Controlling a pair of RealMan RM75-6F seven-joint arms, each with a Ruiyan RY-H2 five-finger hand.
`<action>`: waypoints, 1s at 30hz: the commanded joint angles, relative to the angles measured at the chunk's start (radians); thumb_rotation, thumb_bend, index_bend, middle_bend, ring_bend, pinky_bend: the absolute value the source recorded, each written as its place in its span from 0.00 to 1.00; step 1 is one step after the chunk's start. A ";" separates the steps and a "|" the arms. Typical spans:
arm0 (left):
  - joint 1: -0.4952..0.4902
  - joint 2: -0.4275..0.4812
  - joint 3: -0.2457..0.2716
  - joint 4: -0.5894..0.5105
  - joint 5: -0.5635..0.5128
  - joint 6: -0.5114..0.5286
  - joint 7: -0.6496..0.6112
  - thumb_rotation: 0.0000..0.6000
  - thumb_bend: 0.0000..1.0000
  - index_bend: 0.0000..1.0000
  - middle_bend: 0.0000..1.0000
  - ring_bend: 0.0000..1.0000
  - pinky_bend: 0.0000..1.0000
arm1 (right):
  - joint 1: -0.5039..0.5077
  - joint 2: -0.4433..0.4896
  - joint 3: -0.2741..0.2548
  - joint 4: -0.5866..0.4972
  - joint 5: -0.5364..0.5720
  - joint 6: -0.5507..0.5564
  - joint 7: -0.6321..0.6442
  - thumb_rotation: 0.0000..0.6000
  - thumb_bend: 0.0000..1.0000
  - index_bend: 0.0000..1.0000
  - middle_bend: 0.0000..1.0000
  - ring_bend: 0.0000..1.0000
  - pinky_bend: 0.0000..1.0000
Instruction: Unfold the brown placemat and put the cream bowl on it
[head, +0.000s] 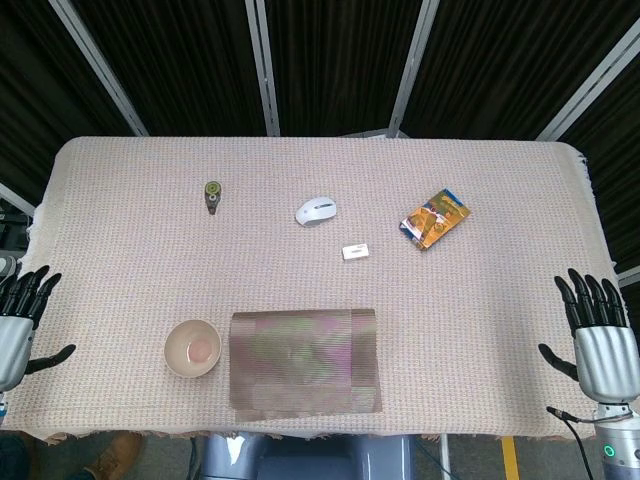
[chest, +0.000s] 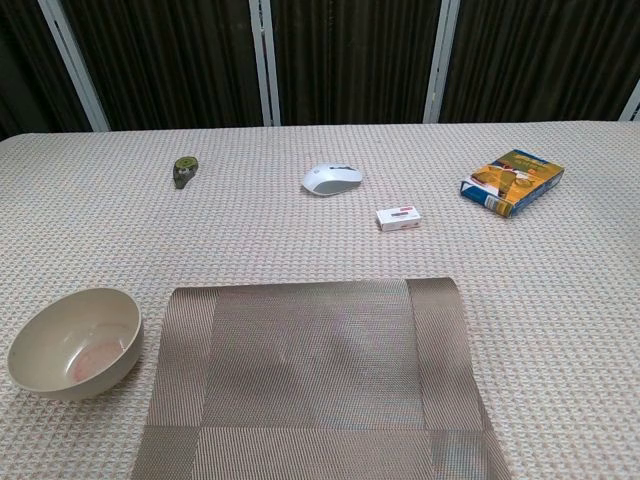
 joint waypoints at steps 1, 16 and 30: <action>-0.001 -0.001 0.001 0.003 0.000 -0.004 -0.003 1.00 0.00 0.00 0.00 0.00 0.00 | 0.001 0.005 -0.002 -0.007 0.001 -0.007 0.004 1.00 0.00 0.00 0.00 0.00 0.00; -0.121 -0.147 0.130 0.119 0.221 -0.215 -0.001 1.00 0.00 0.06 0.00 0.00 0.00 | 0.002 0.034 -0.006 -0.037 0.021 -0.040 0.030 1.00 0.00 0.00 0.00 0.00 0.00; -0.178 -0.324 0.113 0.194 0.218 -0.281 0.148 1.00 0.07 0.31 0.00 0.00 0.00 | -0.011 0.073 -0.003 -0.040 0.053 -0.050 0.116 1.00 0.00 0.00 0.00 0.00 0.00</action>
